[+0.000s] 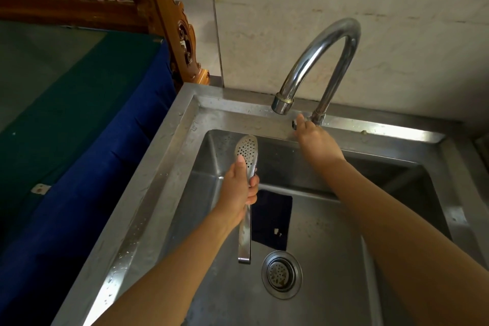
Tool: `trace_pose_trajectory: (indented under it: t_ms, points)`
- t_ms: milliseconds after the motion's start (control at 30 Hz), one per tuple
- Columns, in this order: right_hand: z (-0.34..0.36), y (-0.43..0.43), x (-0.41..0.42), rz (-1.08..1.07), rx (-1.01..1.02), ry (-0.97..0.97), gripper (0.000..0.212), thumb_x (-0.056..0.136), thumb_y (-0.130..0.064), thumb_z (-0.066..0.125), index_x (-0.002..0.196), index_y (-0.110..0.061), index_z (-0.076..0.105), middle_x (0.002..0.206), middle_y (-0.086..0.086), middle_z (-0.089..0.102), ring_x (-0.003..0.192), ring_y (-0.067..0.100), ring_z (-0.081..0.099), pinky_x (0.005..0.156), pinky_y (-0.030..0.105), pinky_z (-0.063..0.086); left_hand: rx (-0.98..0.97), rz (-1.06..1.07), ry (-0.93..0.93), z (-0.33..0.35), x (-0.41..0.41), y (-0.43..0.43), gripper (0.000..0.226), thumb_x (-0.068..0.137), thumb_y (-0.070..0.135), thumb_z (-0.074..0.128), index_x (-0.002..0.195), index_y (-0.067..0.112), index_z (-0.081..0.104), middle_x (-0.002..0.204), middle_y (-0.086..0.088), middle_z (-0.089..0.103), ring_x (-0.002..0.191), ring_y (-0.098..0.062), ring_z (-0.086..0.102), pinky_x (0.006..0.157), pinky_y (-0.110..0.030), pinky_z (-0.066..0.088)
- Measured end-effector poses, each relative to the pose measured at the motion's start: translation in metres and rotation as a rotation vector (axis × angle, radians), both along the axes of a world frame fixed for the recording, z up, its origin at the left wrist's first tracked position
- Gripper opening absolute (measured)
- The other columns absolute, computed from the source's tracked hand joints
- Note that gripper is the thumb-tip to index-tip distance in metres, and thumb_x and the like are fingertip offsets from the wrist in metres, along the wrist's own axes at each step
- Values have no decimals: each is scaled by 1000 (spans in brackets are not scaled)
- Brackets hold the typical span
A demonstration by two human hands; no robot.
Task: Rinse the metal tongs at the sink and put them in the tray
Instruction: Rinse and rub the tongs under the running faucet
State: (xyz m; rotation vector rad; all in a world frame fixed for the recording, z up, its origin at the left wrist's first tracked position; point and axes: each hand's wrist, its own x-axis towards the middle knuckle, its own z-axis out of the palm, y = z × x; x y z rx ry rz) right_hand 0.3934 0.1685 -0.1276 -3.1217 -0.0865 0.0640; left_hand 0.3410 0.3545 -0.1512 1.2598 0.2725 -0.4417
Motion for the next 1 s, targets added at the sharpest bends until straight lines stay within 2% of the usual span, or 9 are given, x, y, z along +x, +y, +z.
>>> trace_pose_trajectory:
  t_ms: [233, 400, 667, 867, 1000]
  points:
    - [12, 2, 3, -11, 43, 52, 62, 90, 2, 46, 143, 1, 15, 132, 26, 45, 114, 41, 52, 93, 45, 45, -19, 7, 14, 4, 5, 5, 40, 98, 44, 28, 84, 12, 48, 45, 8, 42, 32, -1, 29, 29, -15, 22]
    - [20, 3, 6, -38, 97, 92, 45, 91, -2, 43, 134, -2, 30, 124, 24, 52, 110, 39, 55, 89, 45, 46, -8, 15, 13, 9, 8, 5, 40, 98, 43, 29, 84, 11, 48, 44, 8, 42, 32, -2, 28, 29, -15, 21]
    - [16, 4, 11, -60, 84, 95, 46, 92, -3, 46, 135, -3, 30, 126, 23, 52, 111, 38, 55, 91, 44, 46, 10, -4, -11, 10, 24, 12, 39, 98, 44, 29, 85, 12, 49, 41, 8, 42, 31, -1, 29, 28, -15, 23]
    - [15, 3, 12, -89, 105, 112, 41, 95, -11, 45, 134, -6, 33, 127, 21, 52, 112, 37, 55, 91, 44, 46, 20, -57, -49, 13, 23, 19, 36, 98, 41, 30, 96, 11, 49, 46, 7, 42, 32, -2, 29, 30, -15, 22]
    - [22, 7, 4, -165, 274, 104, 37, 95, -20, 46, 129, -9, 38, 124, 19, 54, 110, 35, 55, 90, 45, 47, 35, -96, -52, 15, 18, 22, 38, 97, 43, 30, 107, 13, 50, 47, 7, 46, 33, -2, 30, 31, -15, 23]
